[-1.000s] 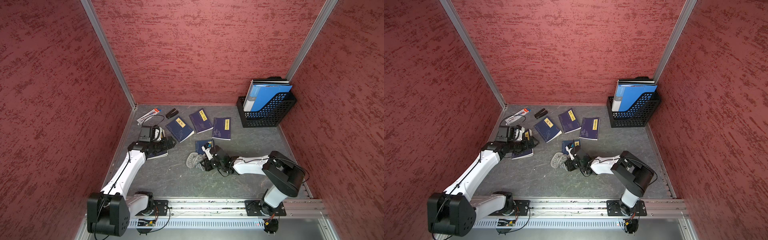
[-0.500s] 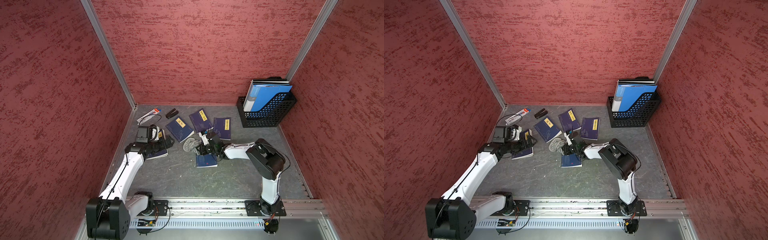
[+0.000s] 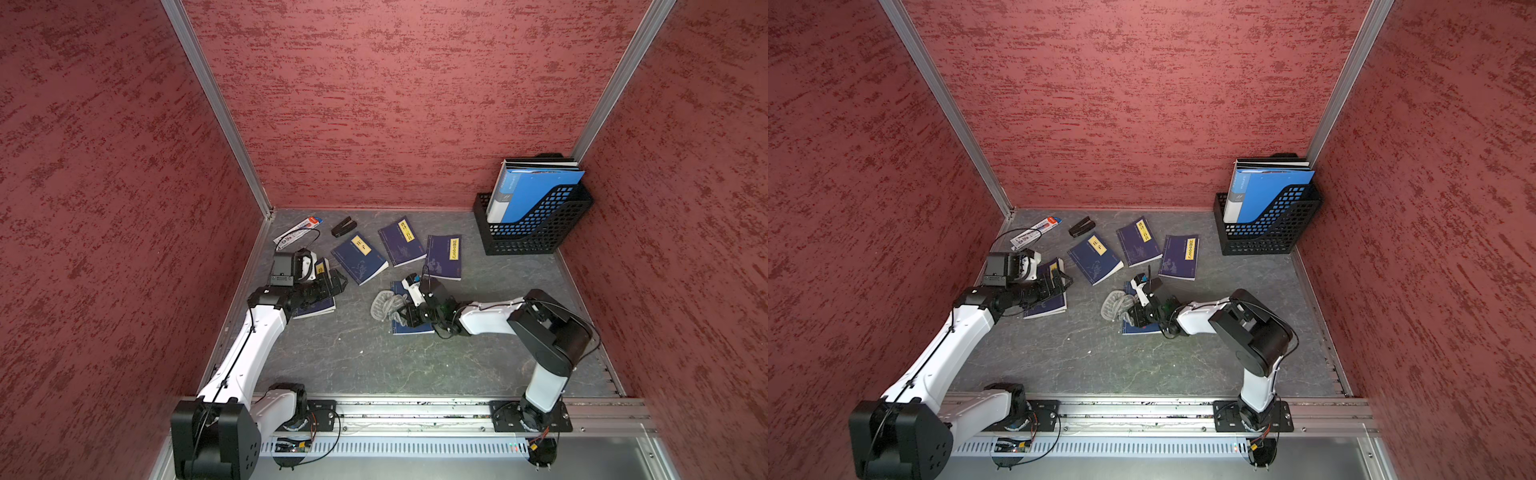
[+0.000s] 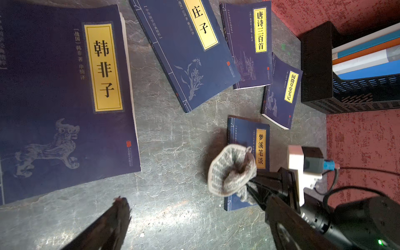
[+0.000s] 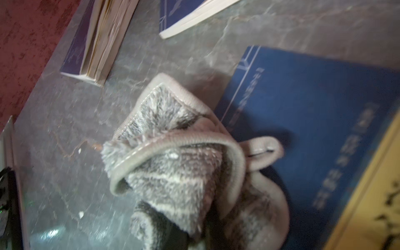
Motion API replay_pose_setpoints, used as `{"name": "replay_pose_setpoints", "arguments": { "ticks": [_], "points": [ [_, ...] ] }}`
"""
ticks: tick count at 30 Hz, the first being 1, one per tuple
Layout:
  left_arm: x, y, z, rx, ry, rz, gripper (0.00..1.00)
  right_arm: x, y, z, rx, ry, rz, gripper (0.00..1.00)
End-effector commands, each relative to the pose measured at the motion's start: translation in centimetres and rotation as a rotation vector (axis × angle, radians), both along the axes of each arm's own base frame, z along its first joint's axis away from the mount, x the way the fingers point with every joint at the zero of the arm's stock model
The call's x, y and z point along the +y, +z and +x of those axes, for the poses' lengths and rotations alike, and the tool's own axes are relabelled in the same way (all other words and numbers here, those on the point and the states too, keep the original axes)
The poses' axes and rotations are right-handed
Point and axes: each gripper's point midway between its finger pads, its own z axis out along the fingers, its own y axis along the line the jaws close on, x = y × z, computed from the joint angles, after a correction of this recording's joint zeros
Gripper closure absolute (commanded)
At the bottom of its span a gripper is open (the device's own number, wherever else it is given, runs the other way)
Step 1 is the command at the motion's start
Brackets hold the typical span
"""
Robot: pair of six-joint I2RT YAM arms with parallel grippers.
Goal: Wipe the cover of the book
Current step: Wipe the dirt from the cover of the book.
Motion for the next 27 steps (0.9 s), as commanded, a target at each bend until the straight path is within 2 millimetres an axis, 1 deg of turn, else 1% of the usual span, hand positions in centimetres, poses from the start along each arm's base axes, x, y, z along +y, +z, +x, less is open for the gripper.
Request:
{"name": "replay_pose_setpoints", "arguments": {
  "ticks": [1, 4, 8, 10, 13, 16, 20, 21, 23, 27],
  "points": [
    [0.1, -0.6, 0.0, 0.014, 0.003, -0.007, 0.0, -4.4, -6.7, -6.7, 0.235, -0.008, -0.204, 0.96],
    [0.1, -0.7, 0.0, 0.016, 0.001, -0.002, 0.0, -4.7, -6.4, -7.3, 0.241, -0.025, -0.187, 0.96],
    [0.1, -0.7, 0.1, 0.02, -0.001, -0.002, 0.0, -5.0, -6.4, -7.2, 0.232, -0.029, -0.201, 0.96],
    [0.1, -0.8, 0.1, 0.02, -0.001, -0.001, 0.0, -5.0, -6.4, -6.9, 0.22, -0.034, -0.211, 0.96],
    [0.2, -0.8, 0.0, 0.022, 0.001, 0.0, 0.0, -4.9, -6.8, -5.7, 0.207, -0.048, -0.237, 0.96],
    [0.2, -0.8, -0.1, 0.021, 0.0, 0.003, 0.0, -4.9, -7.2, -3.4, 0.195, -0.077, -0.24, 0.96],
    [0.2, -0.5, -0.2, 0.013, 0.001, 0.001, 0.0, -5.0, -7.6, 1.7, 0.152, -0.14, -0.237, 0.96],
    [0.2, -0.4, -0.3, 0.008, 0.0, 0.0, 0.0, -4.8, -7.6, 3.0, 0.151, -0.145, -0.231, 0.96],
    [0.2, -0.3, -0.5, 0.006, 0.002, 0.002, 0.0, -4.3, -7.0, 5.3, 0.135, -0.16, -0.214, 0.96],
    [0.6, -0.1, -0.8, -0.002, 0.015, 0.006, 0.0, -3.4, -5.9, 8.0, 0.097, -0.145, -0.218, 0.96]
  ]
}}
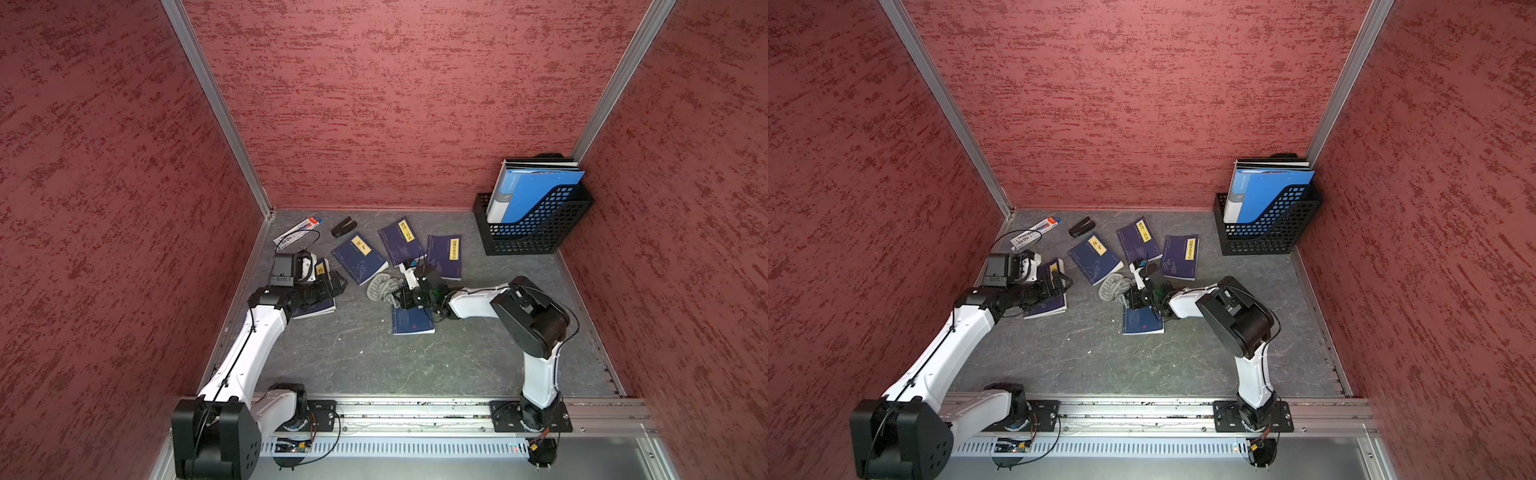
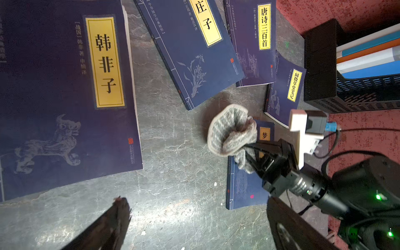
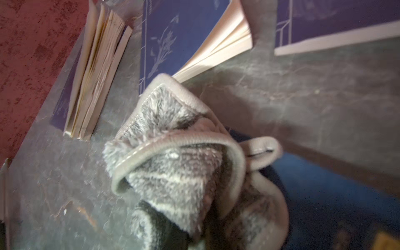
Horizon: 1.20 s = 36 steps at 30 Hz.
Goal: Wipe the cover of the book
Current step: Wipe the dirt from the cover of the book.
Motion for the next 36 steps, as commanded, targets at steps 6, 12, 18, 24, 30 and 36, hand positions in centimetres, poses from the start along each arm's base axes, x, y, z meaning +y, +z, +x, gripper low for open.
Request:
{"name": "replay_pose_setpoints", "arguments": {
  "ticks": [6, 12, 18, 24, 30, 36],
  "points": [
    [0.7, 0.3, -0.7, -0.012, 0.022, 0.003, 0.0, -4.1, -6.1, -1.4, 0.153, 0.007, -0.252, 0.96],
    [0.7, 0.2, -0.6, -0.016, 0.023, -0.002, 0.0, -5.0, -6.5, -6.2, 0.215, 0.029, -0.212, 0.96],
    [0.6, -0.2, -0.3, -0.003, 0.022, -0.005, 0.0, -6.0, -7.8, -14.5, 0.315, 0.053, -0.216, 0.95],
    [0.6, -0.4, 0.1, 0.0, 0.02, -0.007, 0.0, -9.5, -7.4, -17.5, 0.334, -0.009, -0.237, 0.94],
    [0.6, -0.6, 0.0, 0.004, 0.022, -0.01, 0.0, -10.1, -7.2, -13.7, 0.283, -0.04, -0.286, 0.93],
    [0.6, -0.6, -0.4, 0.005, 0.027, -0.017, 0.0, -9.0, -7.4, -4.9, 0.231, -0.09, -0.276, 0.94]
  ]
}}
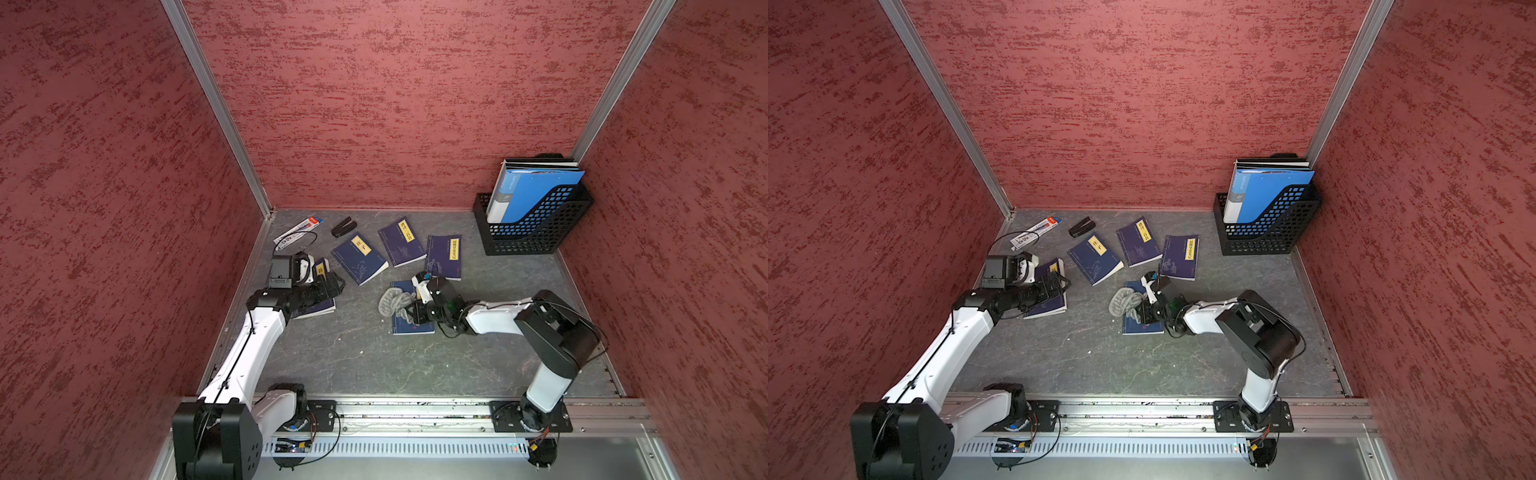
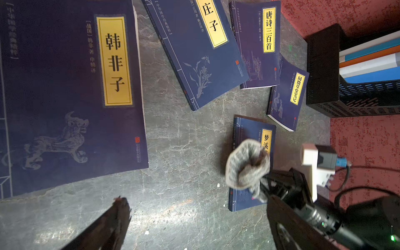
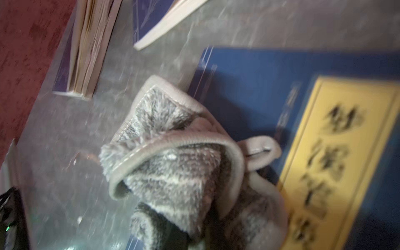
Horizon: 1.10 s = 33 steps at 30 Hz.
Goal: Wipe the cover of the book
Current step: Wipe the dirt from the cover of the book.
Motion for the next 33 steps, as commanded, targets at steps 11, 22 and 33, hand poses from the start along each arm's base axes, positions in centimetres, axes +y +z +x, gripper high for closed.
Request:
{"name": "replay_pose_setpoints", "arguments": {
  "ticks": [11, 22, 33],
  "points": [
    [-0.2, 0.0, -0.1, -0.013, 0.003, -0.027, 0.0, -5.2, -4.9, -0.2, 0.151, -0.03, -0.252, 0.94],
    [-1.6, -1.4, 2.4, 0.01, -0.023, -0.011, 0.0, -7.9, -4.1, -12.6, 0.256, 0.001, -0.22, 0.92],
    [-5.8, -1.9, 2.6, 0.012, -0.107, 0.018, 0.0, -8.9, -4.9, -4.1, 0.179, -0.111, -0.279, 0.92]
  ]
}}
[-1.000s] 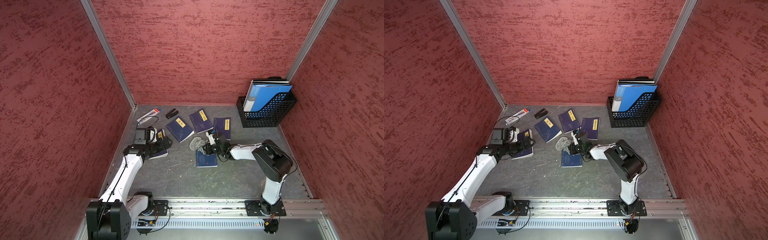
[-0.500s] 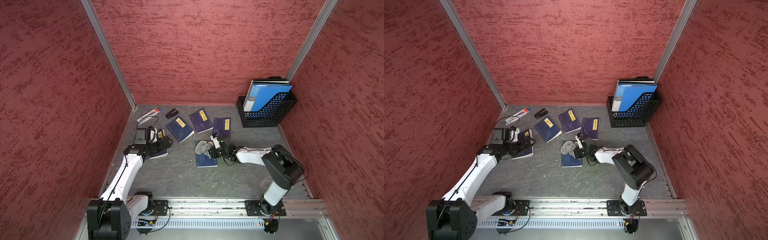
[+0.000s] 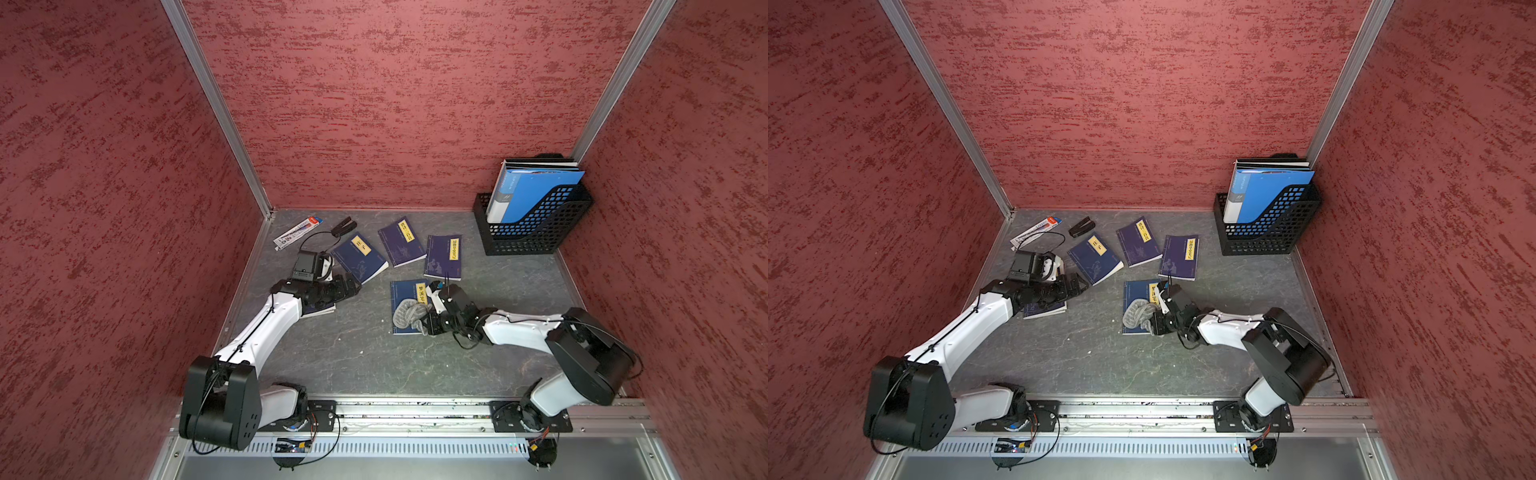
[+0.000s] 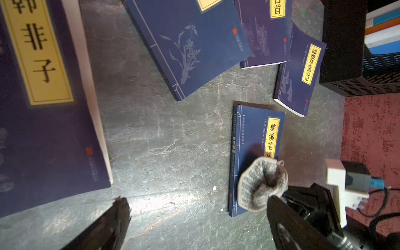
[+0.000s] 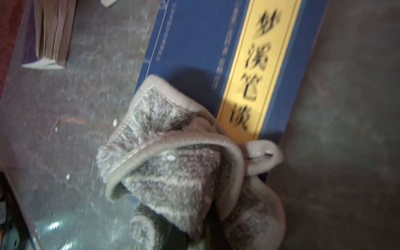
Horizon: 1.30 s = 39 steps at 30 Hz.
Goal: Wipe the cover of the book
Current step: Wipe the dirt from the cover of the book, then place the cleaning item at the center of the board.
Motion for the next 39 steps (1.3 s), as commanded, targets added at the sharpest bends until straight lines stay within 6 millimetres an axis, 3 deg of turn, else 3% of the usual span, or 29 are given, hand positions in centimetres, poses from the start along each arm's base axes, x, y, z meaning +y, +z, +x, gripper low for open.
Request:
{"name": "replay_pose_setpoints", "arguments": {
  "ticks": [1, 7, 13, 19, 23, 26, 28, 36, 39],
  "points": [
    [-1.5, 1.0, 0.9, -0.046, -0.014, 0.004, 0.0, -4.6, -5.1, 1.7, 0.098, -0.075, -0.201, 0.92],
    [-4.2, 0.1, 0.2, -0.032, -0.074, 0.018, 0.0, -3.9, -4.9, 7.1, 0.061, -0.064, -0.221, 0.93],
    [-5.3, -0.6, -0.1, -0.02, -0.099, 0.038, 0.0, -3.9, -1.5, 9.0, -0.002, -0.1, -0.193, 0.92],
    [-5.6, -0.9, 0.1, -0.013, -0.121, 0.047, 0.0, -7.6, 3.9, 9.7, -0.099, -0.213, -0.197, 0.9],
    [-6.2, -1.3, 0.4, -0.004, -0.138, 0.042, 0.0, -12.2, 6.1, 10.2, -0.145, -0.333, -0.242, 0.88],
    [-6.9, -1.7, 0.6, 0.003, -0.154, 0.037, 0.0, -15.6, 5.9, 10.8, -0.14, -0.411, -0.298, 0.86],
    [-7.5, -1.9, 0.7, 0.002, -0.169, 0.034, 0.0, -16.7, 5.4, 11.1, -0.131, -0.431, -0.323, 0.81],
    [-10.3, -3.3, 0.6, 0.038, -0.234, 0.031, 0.0, -17.2, 1.7, 11.7, -0.059, -0.434, -0.366, 0.67],
    [-11.3, -3.9, 0.2, 0.05, -0.263, 0.038, 0.0, -18.1, 1.5, 11.4, -0.047, -0.464, -0.403, 0.54]
  ]
}}
